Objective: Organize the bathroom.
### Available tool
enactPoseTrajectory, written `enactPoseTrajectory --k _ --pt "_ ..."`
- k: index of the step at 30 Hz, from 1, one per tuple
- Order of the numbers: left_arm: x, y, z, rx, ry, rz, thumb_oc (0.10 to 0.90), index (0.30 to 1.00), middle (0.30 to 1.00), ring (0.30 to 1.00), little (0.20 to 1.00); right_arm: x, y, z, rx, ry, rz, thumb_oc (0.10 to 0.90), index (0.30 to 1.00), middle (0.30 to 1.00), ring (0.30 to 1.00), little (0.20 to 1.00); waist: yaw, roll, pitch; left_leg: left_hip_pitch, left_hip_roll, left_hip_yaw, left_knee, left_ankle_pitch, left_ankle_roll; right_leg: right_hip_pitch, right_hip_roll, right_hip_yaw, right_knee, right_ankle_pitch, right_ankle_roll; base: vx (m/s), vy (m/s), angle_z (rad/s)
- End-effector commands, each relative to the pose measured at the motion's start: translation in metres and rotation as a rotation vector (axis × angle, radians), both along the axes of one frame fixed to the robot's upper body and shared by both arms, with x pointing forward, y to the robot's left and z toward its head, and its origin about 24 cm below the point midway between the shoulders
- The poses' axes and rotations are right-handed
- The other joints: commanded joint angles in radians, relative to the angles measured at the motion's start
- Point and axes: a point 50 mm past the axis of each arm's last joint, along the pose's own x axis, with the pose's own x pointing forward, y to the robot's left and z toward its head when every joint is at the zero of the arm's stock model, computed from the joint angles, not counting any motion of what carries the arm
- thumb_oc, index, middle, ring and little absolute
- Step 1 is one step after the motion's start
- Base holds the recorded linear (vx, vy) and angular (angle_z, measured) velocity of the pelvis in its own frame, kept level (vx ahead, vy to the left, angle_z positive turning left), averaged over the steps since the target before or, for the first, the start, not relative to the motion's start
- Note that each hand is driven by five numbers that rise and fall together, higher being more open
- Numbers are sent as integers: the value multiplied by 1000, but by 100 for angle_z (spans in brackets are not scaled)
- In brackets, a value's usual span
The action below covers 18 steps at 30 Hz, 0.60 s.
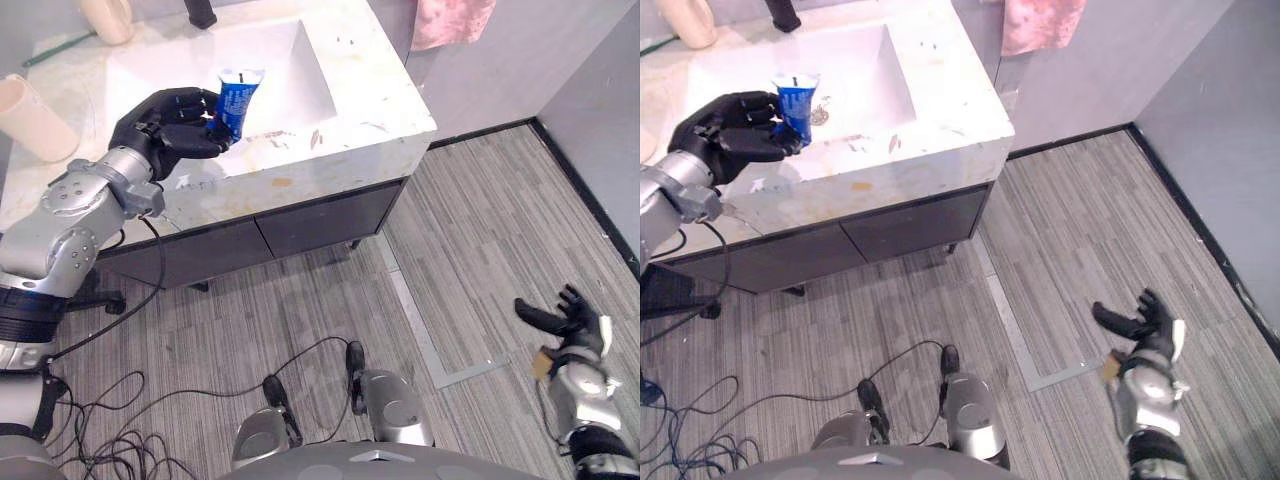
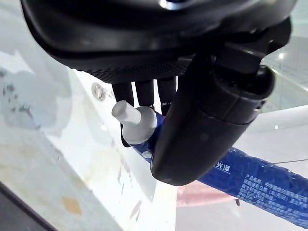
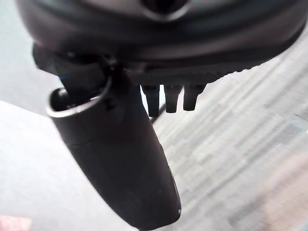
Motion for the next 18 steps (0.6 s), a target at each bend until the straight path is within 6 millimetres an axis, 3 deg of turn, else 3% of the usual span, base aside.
enactPoseTrajectory --k 1,4,5,6,8,10,12,15,17,18 --pt "-15 19 92 -113 -366 43 400 300 300 300 300 11 -31 103 -334 -229 69 800 900 900 900 900 -19 32 -118 0 48 71 135 -4 12 36 -24 46 -110 -85 79 122 65 -5" --pt "-10 23 96 -154 -343 47 400 300 300 300 300 33 -20 173 -479 -385 176 800 900 900 900 900 -15 30 -150 20 45 74 112 -16 15 52 -21 47 -121 -89 81 95 73 -10" --pt "-8 24 95 -166 -338 48 400 300 300 300 300 38 -13 190 -504 -432 216 800 900 900 900 900 -10 29 -156 25 43 72 106 -19 17 56 -19 48 -123 -90 82 54 41 -10" --pt "-8 24 95 -166 -338 48 400 300 300 300 300 38 -13 190 -504 -432 216 800 900 900 900 900 -10 29 -156 25 43 72 106 -19 17 56 -19 48 -123 -90 82 48 46 -12" --pt "-2 22 91 -184 -320 41 400 300 300 300 300 56 13 231 -579 -526 335 800 900 900 900 900 5 26 -170 37 38 67 93 -29 22 63 -16 52 -123 -93 83 60 57 -11" --pt "3 21 87 -213 -303 40 400 300 300 300 300 74 45 260 -601 -607 493 800 900 900 900 900 14 18 -179 41 37 80 76 -11 31 63 -14 48 -125 -79 77 -29 25 -10" --pt "9 20 81 -242 -283 33 400 300 300 300 300 90 80 282 -600 -663 680 800 900 900 900 900 27 13 -191 53 32 77 53 -9 34 71 -12 48 -132 -74 76 -13 33 -4" --pt "14 17 77 -267 -263 18 400 300 300 300 300 103 109 300 -565 -705 818 800 900 900 900 900 40 12 -201 63 28 69 36 -8 35 80 -13 45 -138 -72 77 19 39 0" --pt "22 12 72 -291 -240 -8 400 300 300 300 300 121 140 318 -456 -742 955 800 900 900 900 900 59 13 -211 73 25 58 22 -4 32 93 -14 39 -144 -71 76 21 38 5" --pt "23 11 71 -294 -239 -11 400 300 300 300 300 124 144 320 -446 -743 968 800 900 900 900 900 60 14 -210 74 25 56 21 -4 32 95 -14 37 -145 -71 76 15 32 2"
